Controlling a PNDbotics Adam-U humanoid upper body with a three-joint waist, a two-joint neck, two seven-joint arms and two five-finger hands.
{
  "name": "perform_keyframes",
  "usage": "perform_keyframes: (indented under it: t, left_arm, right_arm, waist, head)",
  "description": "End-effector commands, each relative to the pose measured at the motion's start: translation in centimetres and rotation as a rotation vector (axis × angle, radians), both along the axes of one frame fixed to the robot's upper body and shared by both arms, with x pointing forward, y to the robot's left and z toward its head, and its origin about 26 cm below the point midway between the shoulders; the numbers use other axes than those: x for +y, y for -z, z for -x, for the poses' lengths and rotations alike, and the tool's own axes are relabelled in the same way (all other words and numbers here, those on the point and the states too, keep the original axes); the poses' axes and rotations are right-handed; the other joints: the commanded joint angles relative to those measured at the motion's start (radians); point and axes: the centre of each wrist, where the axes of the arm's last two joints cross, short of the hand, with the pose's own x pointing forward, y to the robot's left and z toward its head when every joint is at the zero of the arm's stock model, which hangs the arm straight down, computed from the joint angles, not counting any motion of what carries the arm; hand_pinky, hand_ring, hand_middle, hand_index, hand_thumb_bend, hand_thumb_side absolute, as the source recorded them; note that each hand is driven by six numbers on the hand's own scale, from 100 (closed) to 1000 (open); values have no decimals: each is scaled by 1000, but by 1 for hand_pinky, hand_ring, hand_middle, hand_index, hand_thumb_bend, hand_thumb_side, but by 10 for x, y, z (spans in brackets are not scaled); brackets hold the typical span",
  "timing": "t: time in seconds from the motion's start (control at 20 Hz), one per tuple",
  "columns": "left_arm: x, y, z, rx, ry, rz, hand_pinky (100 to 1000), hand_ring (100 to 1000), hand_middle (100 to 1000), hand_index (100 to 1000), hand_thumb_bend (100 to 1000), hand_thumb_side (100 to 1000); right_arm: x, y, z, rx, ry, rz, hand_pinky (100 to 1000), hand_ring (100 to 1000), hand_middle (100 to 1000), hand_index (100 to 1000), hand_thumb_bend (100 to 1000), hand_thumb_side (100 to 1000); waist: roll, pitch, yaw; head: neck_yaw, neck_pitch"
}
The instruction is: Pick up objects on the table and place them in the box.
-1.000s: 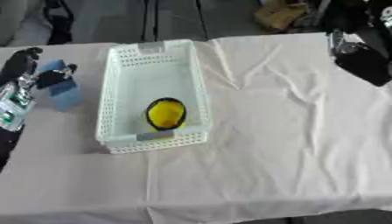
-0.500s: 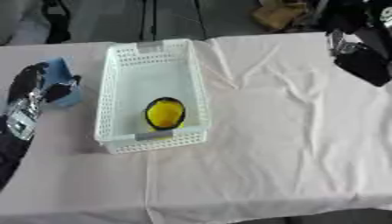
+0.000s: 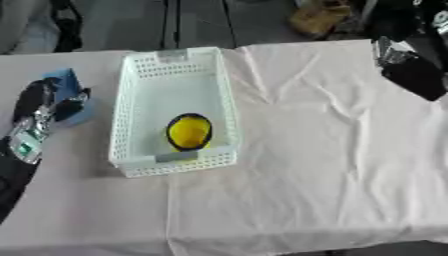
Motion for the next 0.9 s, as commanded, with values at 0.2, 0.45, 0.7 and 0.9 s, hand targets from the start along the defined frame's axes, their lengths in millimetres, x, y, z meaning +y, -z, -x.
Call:
perform_keyframes:
  t: [0.2, 0.45, 0.7, 0.9]
  left_arm:
    - [16, -5, 3, 52, 9, -50, 321, 493, 592, 762, 253, 100]
    - [28, -10, 6, 66, 31, -51, 274, 448, 524, 678, 100, 100]
    - [36, -20, 8, 35, 44, -21, 259, 427, 495, 669, 100, 100]
    - [39, -35, 6, -21, 67, 13, 187, 350, 436, 622, 100, 100]
  right_arm:
    - [-4, -7, 0, -18, 9, 7, 604, 673, 817, 875, 100, 464]
    - [-6, -5, 1, -12, 16, 8, 605, 673, 817, 875, 100, 463]
    - [-7, -4, 1, -10, 19, 8, 605, 674, 817, 875, 100, 462]
    - [-7, -3, 1, -9, 21, 8, 606, 674, 817, 874, 100, 460]
  waist:
    - [-5, -26, 10]
    - [-6, -38, 18]
    - [-8, -44, 23]
    - [-11, -48, 25]
  head:
    - [-10, 9]
    - [-16, 16]
    - [-21, 17]
    - [-23, 17]
